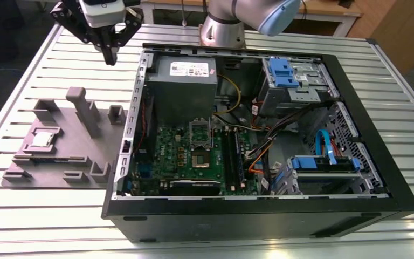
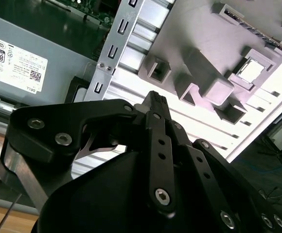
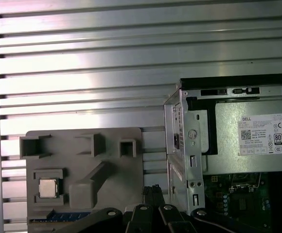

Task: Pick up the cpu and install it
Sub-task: 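Reach for the cpu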

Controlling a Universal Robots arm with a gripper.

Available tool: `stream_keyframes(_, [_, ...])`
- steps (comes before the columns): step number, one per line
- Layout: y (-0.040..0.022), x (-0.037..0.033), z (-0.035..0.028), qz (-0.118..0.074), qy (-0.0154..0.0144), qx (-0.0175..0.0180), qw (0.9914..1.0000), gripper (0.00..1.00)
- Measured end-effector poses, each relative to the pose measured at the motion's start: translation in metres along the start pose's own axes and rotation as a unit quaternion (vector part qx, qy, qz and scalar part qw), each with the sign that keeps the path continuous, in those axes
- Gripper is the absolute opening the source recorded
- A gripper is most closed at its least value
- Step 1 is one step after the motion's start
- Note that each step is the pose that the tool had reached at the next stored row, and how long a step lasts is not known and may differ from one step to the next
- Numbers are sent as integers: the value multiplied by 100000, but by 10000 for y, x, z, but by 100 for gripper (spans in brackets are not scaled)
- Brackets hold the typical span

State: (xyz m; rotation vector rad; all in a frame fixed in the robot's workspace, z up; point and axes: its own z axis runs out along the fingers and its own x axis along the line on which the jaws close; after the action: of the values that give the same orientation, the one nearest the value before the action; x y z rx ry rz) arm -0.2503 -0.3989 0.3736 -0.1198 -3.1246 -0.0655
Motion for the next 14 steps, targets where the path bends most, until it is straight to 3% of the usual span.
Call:
stream_keyframes(4, [-2, 19, 5, 5, 59, 7, 100000, 10])
stream_keyframes(14, [-12, 147, 18, 7, 167, 13, 100000, 10])
